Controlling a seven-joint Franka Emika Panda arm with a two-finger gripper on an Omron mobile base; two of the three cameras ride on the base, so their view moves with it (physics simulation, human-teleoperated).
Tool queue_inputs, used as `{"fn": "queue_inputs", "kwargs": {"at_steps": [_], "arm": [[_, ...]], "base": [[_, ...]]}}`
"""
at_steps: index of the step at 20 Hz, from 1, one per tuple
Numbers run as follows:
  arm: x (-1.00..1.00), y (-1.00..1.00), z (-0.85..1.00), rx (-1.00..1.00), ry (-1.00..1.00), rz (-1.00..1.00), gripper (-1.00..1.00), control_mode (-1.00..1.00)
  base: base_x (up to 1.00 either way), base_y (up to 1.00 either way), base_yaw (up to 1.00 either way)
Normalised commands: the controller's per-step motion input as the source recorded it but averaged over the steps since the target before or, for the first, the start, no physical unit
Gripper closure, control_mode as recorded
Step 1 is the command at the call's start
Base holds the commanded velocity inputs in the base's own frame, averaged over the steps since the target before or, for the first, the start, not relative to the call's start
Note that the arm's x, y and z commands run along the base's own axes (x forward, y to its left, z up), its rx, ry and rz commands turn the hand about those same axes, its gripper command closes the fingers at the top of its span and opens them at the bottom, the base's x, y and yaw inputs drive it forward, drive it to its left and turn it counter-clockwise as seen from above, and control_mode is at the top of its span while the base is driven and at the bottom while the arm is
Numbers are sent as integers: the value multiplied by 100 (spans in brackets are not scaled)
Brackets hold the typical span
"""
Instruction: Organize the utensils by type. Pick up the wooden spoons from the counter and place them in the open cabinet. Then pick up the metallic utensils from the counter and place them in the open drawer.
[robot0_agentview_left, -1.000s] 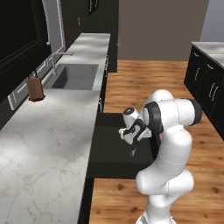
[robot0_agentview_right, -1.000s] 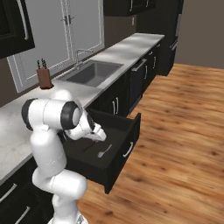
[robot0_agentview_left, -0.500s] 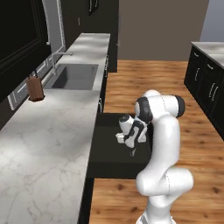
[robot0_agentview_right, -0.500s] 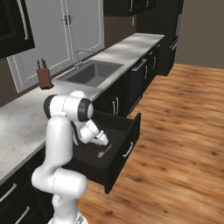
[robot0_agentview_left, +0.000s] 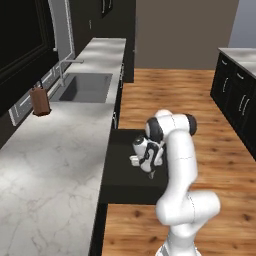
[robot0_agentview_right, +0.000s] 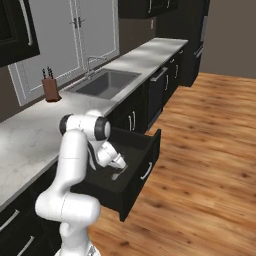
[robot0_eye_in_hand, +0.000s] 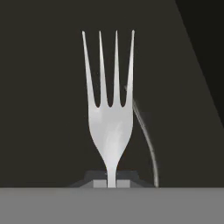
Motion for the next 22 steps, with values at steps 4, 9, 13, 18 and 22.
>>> {"fn": "queue_inputs", "kwargs": {"at_steps": [4, 9, 13, 18, 22], "arm": [[60, -3, -40, 0, 0, -1, 100, -100], [36, -20, -29, 3, 0, 0, 100, -100], [13, -36, -8, 10, -1, 0, -100, -100], [0, -58, 26, 28, -10, 0, -100, -100], [5, -19, 62, 23, -20, 0, -100, -100]], "base": [[0, 0, 0], [0, 0, 0], [0, 0, 0], [0, 0, 0], [0, 0, 0]]}}
